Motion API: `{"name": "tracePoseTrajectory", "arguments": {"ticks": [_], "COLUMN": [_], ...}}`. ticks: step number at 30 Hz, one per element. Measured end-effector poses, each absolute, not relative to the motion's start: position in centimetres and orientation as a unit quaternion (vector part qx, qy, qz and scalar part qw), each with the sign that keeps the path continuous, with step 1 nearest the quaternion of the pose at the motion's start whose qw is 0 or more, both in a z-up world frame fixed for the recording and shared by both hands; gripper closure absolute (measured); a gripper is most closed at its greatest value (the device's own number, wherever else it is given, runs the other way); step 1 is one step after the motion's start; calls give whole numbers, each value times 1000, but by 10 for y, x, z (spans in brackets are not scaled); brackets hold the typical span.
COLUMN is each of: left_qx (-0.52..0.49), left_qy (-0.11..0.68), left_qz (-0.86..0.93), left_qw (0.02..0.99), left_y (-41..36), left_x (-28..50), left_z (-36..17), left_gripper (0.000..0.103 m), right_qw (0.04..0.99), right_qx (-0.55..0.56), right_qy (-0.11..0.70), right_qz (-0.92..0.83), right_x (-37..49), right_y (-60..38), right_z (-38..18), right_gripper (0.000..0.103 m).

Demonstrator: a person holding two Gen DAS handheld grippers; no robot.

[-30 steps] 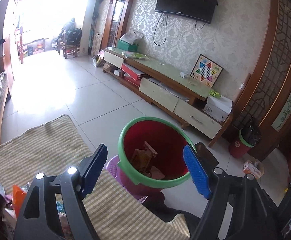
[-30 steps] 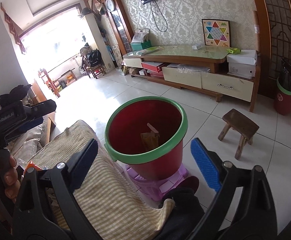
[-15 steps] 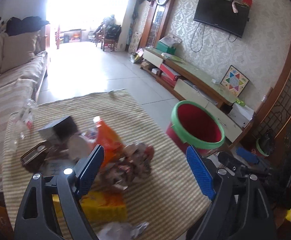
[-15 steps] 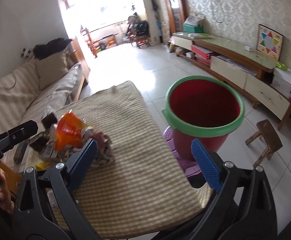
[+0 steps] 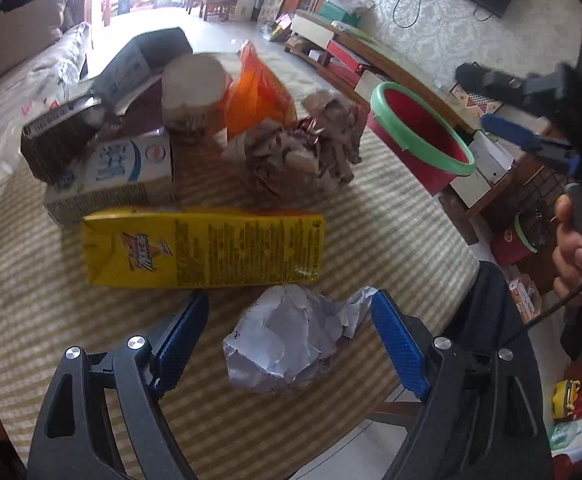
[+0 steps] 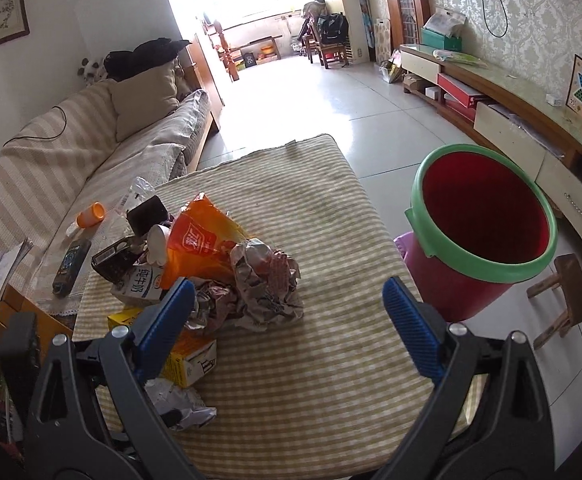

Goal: Collect trash
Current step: 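Grasp crumpled paper with the right tool while the left tool grasps crumpled foil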

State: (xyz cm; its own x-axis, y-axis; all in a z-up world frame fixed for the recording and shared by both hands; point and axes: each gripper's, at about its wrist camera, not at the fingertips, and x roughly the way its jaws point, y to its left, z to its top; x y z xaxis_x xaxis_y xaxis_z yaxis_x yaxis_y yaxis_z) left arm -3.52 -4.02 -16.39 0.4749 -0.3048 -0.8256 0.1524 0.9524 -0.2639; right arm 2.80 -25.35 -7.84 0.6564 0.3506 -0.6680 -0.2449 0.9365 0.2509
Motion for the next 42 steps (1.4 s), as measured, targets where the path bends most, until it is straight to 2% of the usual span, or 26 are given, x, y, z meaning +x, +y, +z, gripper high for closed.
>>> {"name": "tracePoseTrajectory", "arguments": {"ticks": [2, 3, 6, 18, 20, 22, 24, 30, 32, 34, 37, 42], "left_qx": [-92, -107, -113, -104, -102, -101, -106, -107, -111, -114, -117, -119], "left_qy": [503, 503, 496, 425, 410, 394, 380, 342, 335, 332, 334, 328], "left_qz": [-136, -145, -151, -135, -120, -106, -99, -79, -74, -67, -53, -40], "left_qw": [849, 846, 848, 889, 899, 908, 913, 930, 933, 934, 934, 936], "left_y": [-41, -40, -39, -16, -13, -11, -6, 0, 2, 0, 0, 2], "left_x": [-34, -34, -40, -77, -71, -68, -64, -45, -39, -35, -32, -29], "left_z": [-174, -176, -175, -120, -105, -91, -79, -47, -41, -37, -30, -20], "left_gripper": [33, 46, 63, 65, 65, 65, 65, 65, 64, 64, 64, 64], "right_qw": [907, 906, 900, 879, 877, 874, 870, 861, 859, 856, 858, 873], "right_qx": [71, 72, 79, 119, 121, 125, 128, 139, 140, 136, 139, 156], "right_qy": [381, 383, 393, 425, 429, 433, 438, 451, 453, 458, 453, 417], "right_qz": [163, 162, 169, 181, 180, 184, 185, 189, 193, 196, 197, 200], "right_x": [27, 28, 35, 78, 85, 90, 93, 100, 102, 103, 99, 81], "right_y": [-254, -253, -251, -229, -225, -222, -221, -219, -216, -214, -215, -232], "right_z": [-79, -81, -88, -123, -127, -130, -134, -143, -146, -149, -148, -123], "right_gripper": [10, 10, 10, 11, 17, 28, 32, 36, 40, 60, 64, 66]}}
